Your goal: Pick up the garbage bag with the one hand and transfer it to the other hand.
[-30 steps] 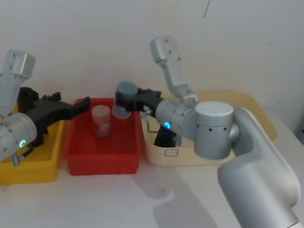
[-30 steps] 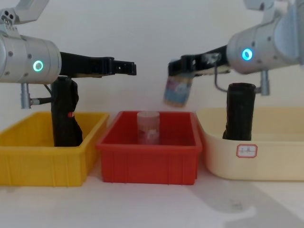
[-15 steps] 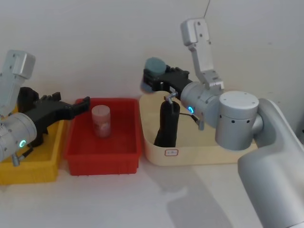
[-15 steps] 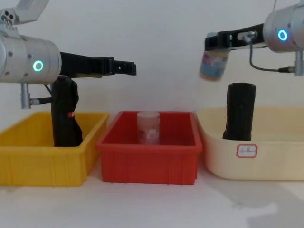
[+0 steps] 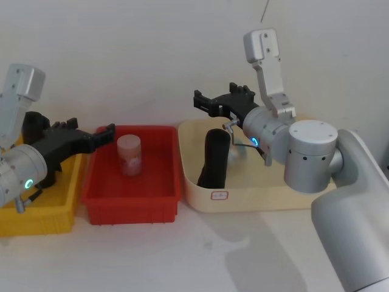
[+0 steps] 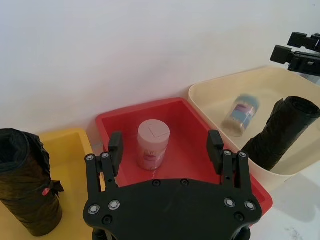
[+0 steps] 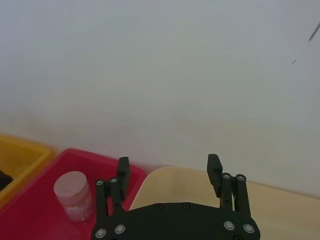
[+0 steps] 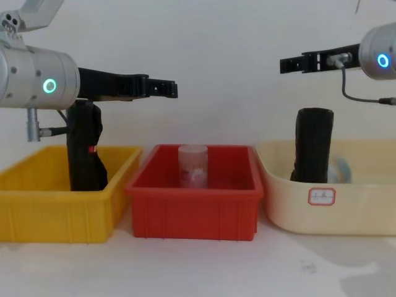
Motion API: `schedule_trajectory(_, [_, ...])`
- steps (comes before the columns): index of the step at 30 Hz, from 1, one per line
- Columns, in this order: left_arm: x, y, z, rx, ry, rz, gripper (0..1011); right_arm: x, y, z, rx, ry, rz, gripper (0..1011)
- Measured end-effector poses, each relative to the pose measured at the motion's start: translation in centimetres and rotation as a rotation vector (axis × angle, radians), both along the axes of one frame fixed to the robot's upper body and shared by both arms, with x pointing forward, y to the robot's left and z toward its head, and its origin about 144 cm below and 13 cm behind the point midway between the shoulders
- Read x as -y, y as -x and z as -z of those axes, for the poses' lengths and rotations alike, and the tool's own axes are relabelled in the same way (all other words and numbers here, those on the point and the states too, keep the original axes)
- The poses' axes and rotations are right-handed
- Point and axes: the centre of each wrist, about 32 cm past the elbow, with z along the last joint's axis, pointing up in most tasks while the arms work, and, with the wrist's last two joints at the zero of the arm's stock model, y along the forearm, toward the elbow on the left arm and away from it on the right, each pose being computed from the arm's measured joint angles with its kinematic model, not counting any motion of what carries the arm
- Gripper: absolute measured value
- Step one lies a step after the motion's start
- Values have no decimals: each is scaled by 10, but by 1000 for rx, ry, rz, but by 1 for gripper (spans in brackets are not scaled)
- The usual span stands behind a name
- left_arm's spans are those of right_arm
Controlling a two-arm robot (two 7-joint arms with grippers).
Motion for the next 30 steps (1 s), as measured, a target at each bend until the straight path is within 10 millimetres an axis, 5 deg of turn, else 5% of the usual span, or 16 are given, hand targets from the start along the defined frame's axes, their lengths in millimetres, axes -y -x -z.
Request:
schedule_trajectory(4, [0, 0, 0, 0, 0, 0, 1000, 4, -2, 4, 1, -7, 6, 1001])
schedule_trajectory(11, [0, 0, 0, 0, 0, 0, 1000, 8, 4, 15, -7, -50, -9, 1001])
schedule_trajectory(30, [0, 0, 0, 0, 0, 0, 1000, 13, 61, 42, -57, -205, -203, 1001])
